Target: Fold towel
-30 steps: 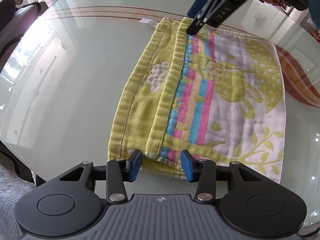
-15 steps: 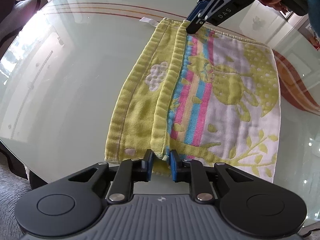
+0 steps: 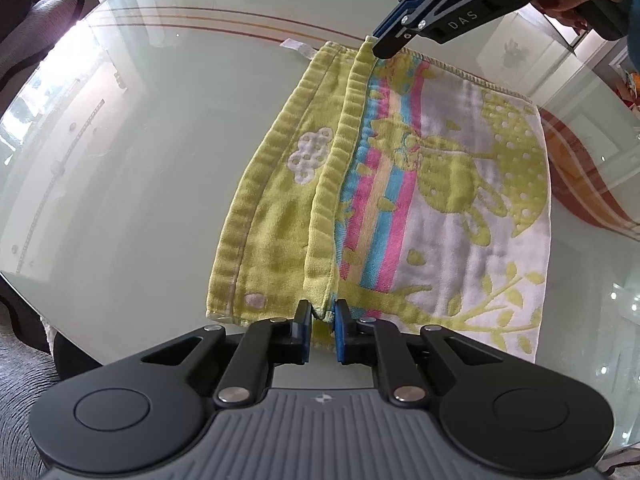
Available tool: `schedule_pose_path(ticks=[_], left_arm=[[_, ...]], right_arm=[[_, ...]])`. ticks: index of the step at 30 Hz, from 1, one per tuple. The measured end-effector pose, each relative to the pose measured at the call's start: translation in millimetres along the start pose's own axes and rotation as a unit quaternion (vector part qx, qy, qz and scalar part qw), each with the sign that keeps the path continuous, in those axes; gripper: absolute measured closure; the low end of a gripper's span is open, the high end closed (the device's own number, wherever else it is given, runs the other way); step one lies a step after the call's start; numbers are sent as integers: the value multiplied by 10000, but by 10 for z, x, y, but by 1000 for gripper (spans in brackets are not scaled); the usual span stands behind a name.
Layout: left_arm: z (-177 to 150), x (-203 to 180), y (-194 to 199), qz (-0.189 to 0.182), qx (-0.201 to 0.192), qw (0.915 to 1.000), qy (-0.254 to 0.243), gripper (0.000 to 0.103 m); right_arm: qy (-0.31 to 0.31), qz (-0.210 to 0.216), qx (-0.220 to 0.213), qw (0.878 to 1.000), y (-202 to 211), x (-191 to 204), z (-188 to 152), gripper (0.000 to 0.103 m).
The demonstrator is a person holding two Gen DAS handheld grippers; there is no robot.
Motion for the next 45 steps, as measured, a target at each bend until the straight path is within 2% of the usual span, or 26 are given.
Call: schedule_pose_path(ticks=[8,15,23,37,42,45], left_arm=[[4,123,100,166,-120,9997,109,90],[5,226,60,353,-144,9991,204,90],[100,130,19,540,-96,9984,104,90],[146,188,-4,564,54,9983,106,88],[125,247,30,559,62,9984,109,87],[126,244,11,585,71,9982,102,81]], right_arm=[[34,-134,-234,9996,-103,-96,152,93],[48,-225,-229,9995,-203,-159,221,93],[75,-246,-14,9997,-365,-191,195,93],[143,-353,263,9989,-565,-195,134,92],[137,-400,270,9987,-555,-199,132,88],[139,-471,263,9984,-550,-194,136,82]])
Point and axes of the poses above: each gripper's, at about its wrist camera, not at the fingertips, and y roughly against the way its jaws point, x to its left, z to its top, the point moved 3 cm from there along -y, roughly the way its jaws point, and after that the axes turned 15 degrees about -x, right-handed, at the moved point
